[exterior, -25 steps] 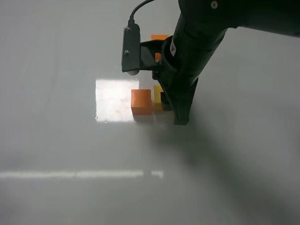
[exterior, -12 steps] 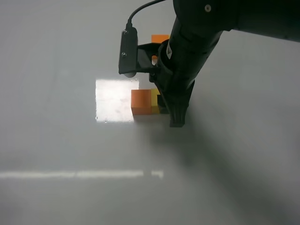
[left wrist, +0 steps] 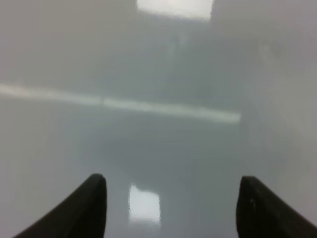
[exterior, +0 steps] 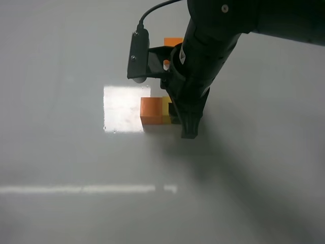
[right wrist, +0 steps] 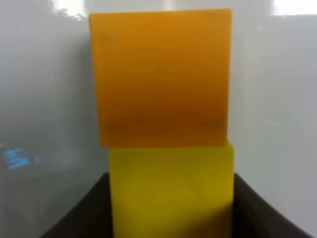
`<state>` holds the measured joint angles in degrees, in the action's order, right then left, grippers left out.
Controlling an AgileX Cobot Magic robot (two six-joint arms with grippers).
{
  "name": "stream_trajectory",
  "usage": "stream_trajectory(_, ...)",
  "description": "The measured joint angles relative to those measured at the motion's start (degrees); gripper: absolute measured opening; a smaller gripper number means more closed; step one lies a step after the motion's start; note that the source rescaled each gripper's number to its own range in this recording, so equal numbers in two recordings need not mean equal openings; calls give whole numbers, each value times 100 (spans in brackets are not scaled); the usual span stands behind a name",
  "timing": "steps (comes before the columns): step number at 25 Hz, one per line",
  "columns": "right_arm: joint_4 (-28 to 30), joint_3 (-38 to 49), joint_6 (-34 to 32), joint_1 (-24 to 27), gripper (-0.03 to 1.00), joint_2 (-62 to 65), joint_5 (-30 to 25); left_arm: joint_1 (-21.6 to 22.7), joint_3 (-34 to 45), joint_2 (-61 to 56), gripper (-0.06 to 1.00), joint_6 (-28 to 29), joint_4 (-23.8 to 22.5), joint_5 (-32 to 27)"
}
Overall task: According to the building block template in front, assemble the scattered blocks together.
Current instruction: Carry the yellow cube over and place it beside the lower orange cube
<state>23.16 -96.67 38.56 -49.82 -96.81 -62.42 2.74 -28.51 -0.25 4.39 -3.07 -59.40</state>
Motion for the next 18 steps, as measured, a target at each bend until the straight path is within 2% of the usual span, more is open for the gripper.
stream_trajectory(2,-4,0,0,0,0,0,4,0,0,0,43,0,0,0)
stream_trajectory(4,-4,0,-2,-2,5,0,6,0,0,0,43,0,0,0)
stream_trajectory(5,-4,0,-17,-2,12,-5,17,0,0,0,43,0,0,0)
stream_trajectory(9,2,0,-48,-2,54,-16,28,0,0,0,43,0,0,0)
stream_trajectory(11,20,0,-62,-2,68,-16,28,0,0,0,43,0,0,0)
stream_trajectory(13,35,0,-68,-2,76,-16,28,0,0,0,43,0,0,0)
stream_trajectory(18,49,-117,-137,-101,79,-16,23,0,0,0,43,0,0,0)
